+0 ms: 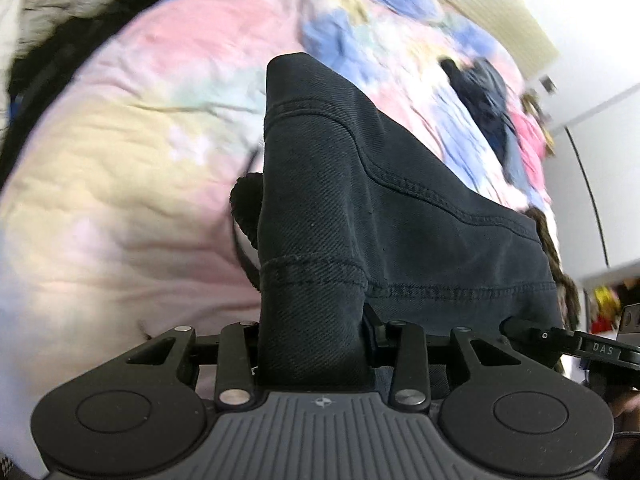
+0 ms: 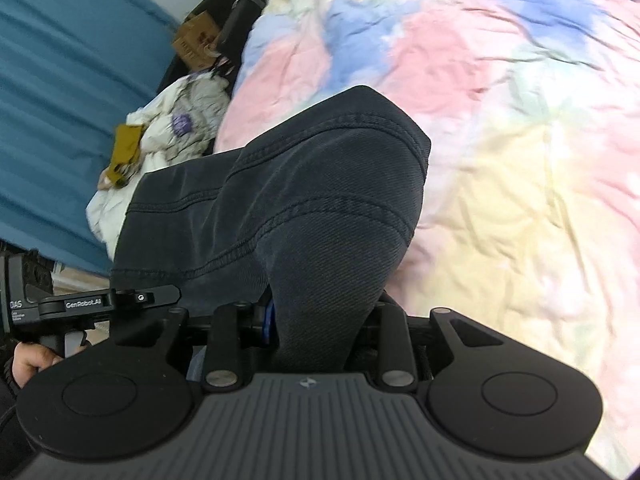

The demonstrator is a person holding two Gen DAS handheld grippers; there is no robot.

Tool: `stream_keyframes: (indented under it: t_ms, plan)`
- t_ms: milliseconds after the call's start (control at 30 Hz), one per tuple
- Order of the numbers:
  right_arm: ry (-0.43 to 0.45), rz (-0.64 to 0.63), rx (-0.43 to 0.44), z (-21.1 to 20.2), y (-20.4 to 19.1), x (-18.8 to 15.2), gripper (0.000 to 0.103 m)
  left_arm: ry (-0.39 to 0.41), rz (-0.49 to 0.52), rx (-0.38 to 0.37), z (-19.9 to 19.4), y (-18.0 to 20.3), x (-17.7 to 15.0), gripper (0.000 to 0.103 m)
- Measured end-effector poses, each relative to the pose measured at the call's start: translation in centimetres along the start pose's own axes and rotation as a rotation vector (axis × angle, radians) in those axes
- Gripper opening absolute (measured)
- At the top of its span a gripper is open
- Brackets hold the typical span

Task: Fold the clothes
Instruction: 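Lift the folded trousers with both tools and carry them beside the brown scarf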

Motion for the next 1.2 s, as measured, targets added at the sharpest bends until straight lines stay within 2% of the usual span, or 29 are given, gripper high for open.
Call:
stream_keyframes:
  t_ms: [200,333,633,967,1100,1200]
  plan:
    - [0.071,0.093,-0.029,-4.3,4.8,-2.4,0.032,-0.071,0.089,-0.035,3.4,6.0,-1.5,0.039]
    - [0.117,0.147,-0.04,-7.9,9.0,-3.3,0.032,-0.095,0.129,-0.047,5.9,11.5,-2.5,0.039]
    - [0.17,0.171,-0.04,-17.7,22.1,-1.2,0.032,-0.113,0.171,-0.067,13.9,27.3,-5.1,0.039]
    - [0.215,0.224,-0.045,-26.7,39.2,2.8,0.032,-0.171,0.212,-0.111,27.5,45.5,-7.4,0.039]
    - [0.24,0.263,-0.056,-28.2,45.3,3.8,0.032,-0.194,0.26,-0.136,33.9,50.9,-8.0,0.039]
    - [0.251,0.295,-0.071,-28.3,49.6,4.1,0.032,-0.222,0.31,-0.14,38.4,53.4,-8.5,0.039]
Point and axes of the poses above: each gripper's, at about its wrist camera, not at the fingertips, and z roughly the way its jaws point, y to its right, x to its top, the point moved 7 cm from there along z, roughly the way its jaws point, and after that the axes turned 3 degrees about z, right-handed, at the moved point
